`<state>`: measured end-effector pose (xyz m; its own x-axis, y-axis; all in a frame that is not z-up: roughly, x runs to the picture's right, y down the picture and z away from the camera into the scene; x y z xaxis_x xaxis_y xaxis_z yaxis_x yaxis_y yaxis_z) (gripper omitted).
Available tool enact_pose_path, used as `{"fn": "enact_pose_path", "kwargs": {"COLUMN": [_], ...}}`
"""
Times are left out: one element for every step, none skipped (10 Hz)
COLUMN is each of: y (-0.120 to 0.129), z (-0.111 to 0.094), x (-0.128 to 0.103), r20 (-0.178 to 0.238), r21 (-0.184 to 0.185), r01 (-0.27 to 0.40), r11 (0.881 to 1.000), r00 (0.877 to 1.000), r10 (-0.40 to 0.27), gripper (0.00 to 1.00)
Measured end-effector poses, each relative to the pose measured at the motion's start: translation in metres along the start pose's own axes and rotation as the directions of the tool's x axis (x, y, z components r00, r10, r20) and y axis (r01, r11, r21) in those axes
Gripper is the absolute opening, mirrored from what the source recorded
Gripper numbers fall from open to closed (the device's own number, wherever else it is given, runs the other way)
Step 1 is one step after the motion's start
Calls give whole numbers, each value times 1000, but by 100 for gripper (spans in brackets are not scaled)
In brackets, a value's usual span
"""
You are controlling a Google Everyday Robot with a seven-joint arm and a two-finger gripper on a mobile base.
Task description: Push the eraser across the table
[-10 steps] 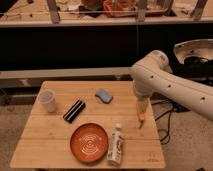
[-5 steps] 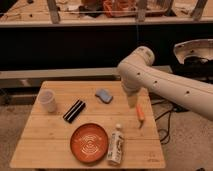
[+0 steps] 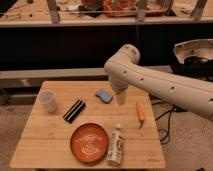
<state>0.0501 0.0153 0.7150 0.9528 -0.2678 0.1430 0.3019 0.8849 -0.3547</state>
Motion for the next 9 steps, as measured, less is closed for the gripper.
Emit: {"fn": "enact_pose_path", "kwargs": {"y": [-5, -8, -11, -14, -20, -25, -29, -31, -34], "z": [1, 1, 2, 3, 4, 6, 8, 10, 14], "x": [-4, -7, -11, -16, -28, -37, -40, -42, -49], "r20": [10, 19, 29, 36, 48, 60, 71, 79, 94], "r21": [6, 13, 20, 24, 31, 38, 43, 47, 54], "r01": [14, 24, 31, 37, 50, 58, 67, 73, 86], "r11": [1000, 1000, 999, 999, 998, 998, 997, 996, 995], "r00": [1000, 1000, 999, 999, 998, 996, 995, 994, 991], "r10": [-14, -24, -31, -38, -51, -60, -70, -77, -91], "gripper": [80, 80, 80, 80, 80, 80, 80, 80, 80]}}
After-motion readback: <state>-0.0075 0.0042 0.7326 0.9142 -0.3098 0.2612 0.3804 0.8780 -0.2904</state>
